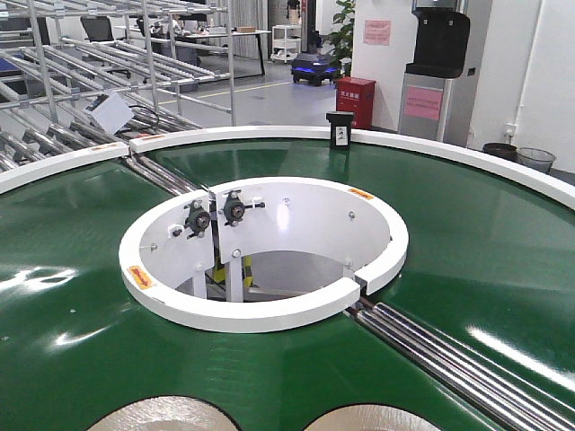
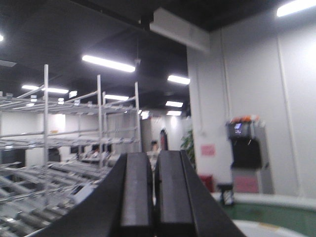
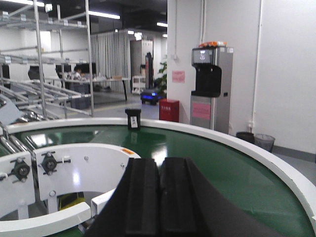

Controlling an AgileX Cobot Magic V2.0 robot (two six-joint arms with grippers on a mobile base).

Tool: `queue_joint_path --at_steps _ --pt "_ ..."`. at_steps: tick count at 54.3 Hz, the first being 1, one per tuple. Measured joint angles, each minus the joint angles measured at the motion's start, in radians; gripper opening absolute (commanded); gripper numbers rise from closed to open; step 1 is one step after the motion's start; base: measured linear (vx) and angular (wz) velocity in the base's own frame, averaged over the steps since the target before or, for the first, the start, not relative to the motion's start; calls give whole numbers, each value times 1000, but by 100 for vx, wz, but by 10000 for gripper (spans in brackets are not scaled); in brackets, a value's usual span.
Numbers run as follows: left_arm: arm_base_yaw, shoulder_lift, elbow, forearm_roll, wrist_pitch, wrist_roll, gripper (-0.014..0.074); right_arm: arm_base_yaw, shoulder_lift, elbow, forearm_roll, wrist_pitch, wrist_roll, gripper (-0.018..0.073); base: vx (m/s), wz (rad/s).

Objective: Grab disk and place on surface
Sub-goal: 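Lower both grippers toward the cream plate on the green conveyor, then close both grippers on opposite rims of the cream plate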

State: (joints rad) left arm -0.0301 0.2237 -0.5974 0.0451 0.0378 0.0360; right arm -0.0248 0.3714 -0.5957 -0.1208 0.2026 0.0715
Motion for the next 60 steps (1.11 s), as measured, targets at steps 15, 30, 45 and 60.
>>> queue_joint_path --at_steps 15,30,45,60 --pt "0 292 -21 1 129 48 221 0 277 -34 1 51 -2 15 0 0" --pt "0 529 3 1 340 -58 489 0 403 -34 2 152 -2 222 0 0" --pt "0 703 3 0 343 -76 527 0 450 -34 3 203 -2 578 0 0" --pt "5 915 -62 -56 500 -108 492 0 524 -34 63 238 0 629 0 0"
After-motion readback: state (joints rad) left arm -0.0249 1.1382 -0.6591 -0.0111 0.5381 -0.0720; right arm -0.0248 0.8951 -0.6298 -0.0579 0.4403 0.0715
